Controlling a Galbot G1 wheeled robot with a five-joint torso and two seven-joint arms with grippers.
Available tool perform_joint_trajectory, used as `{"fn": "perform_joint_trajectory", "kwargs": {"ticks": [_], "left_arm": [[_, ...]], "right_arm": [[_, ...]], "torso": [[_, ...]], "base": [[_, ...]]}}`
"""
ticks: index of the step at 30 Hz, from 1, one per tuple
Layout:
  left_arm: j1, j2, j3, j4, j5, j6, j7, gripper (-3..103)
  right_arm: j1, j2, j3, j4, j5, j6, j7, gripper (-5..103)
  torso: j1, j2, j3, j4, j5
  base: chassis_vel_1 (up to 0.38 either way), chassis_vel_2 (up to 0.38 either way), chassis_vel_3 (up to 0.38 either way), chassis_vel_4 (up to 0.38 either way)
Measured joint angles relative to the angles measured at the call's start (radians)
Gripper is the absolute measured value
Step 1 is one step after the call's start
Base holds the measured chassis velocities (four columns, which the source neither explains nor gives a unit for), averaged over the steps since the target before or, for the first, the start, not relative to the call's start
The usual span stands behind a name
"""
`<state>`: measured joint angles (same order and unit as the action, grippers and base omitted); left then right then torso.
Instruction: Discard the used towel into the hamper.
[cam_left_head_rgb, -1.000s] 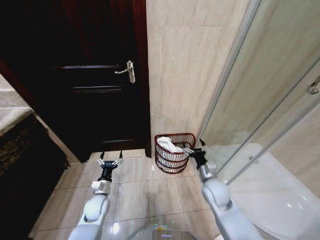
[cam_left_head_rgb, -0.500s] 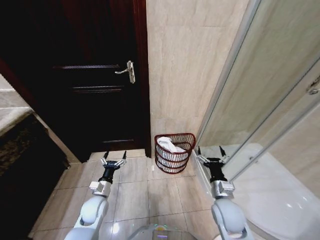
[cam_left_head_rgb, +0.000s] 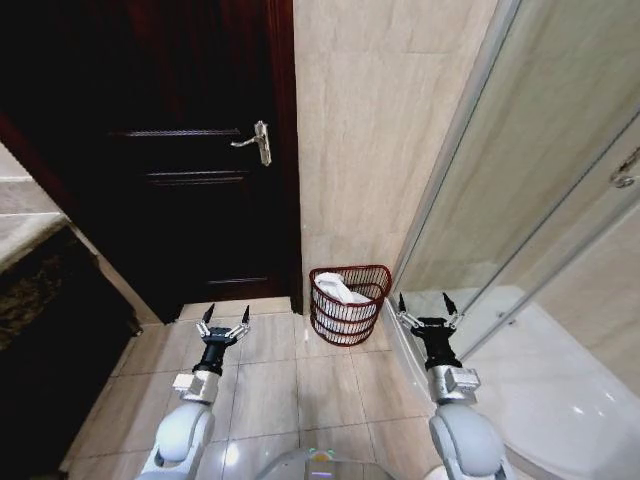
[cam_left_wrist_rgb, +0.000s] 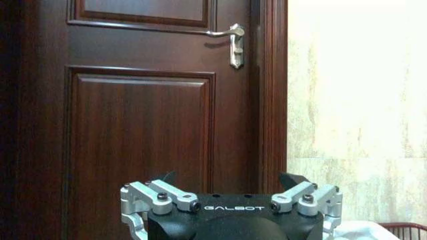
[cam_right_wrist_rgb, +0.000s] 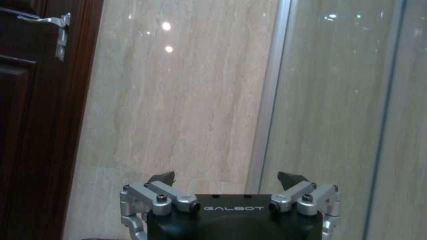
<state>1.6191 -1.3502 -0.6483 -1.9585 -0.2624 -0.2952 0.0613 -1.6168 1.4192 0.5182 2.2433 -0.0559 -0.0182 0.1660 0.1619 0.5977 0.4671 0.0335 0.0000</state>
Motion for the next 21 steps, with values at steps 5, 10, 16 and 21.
{"fn": "perform_joint_trajectory", "kwargs": {"ticks": [5, 10, 16, 21], "left_arm": [[0.001, 0.004, 0.0, 0.005, 0.0, -0.011, 0.0, 100], [-0.008, 0.008, 0.005, 0.014, 0.005, -0.016, 0.0, 100], [-0.014, 0.009, 0.007, 0.015, 0.008, -0.016, 0.001, 100], [-0.013, 0.009, 0.006, 0.015, 0.008, -0.016, 0.002, 100]], "right_arm": [[-0.017, 0.004, -0.005, 0.009, -0.001, 0.001, 0.006, 100], [-0.031, 0.012, -0.008, 0.017, -0.004, 0.004, 0.01, 100], [-0.032, 0.016, -0.017, 0.015, -0.007, 0.007, 0.013, 100], [-0.032, 0.023, -0.026, 0.005, -0.028, 0.007, 0.011, 100]], "torso": [[0.0, 0.0, 0.0, -0.0002, 0.0001], [0.0, 0.0, 0.0, -0.0001, 0.0], [0.0, 0.0, 0.0, -0.0002, 0.0], [0.0, 0.0, 0.0, 0.0001, 0.0]], "base": [[0.113, -0.099, -0.116, 0.107], [0.09, -0.084, -0.088, 0.089], [0.073, -0.077, -0.085, 0.081], [0.079, -0.092, -0.087, 0.074]]}}
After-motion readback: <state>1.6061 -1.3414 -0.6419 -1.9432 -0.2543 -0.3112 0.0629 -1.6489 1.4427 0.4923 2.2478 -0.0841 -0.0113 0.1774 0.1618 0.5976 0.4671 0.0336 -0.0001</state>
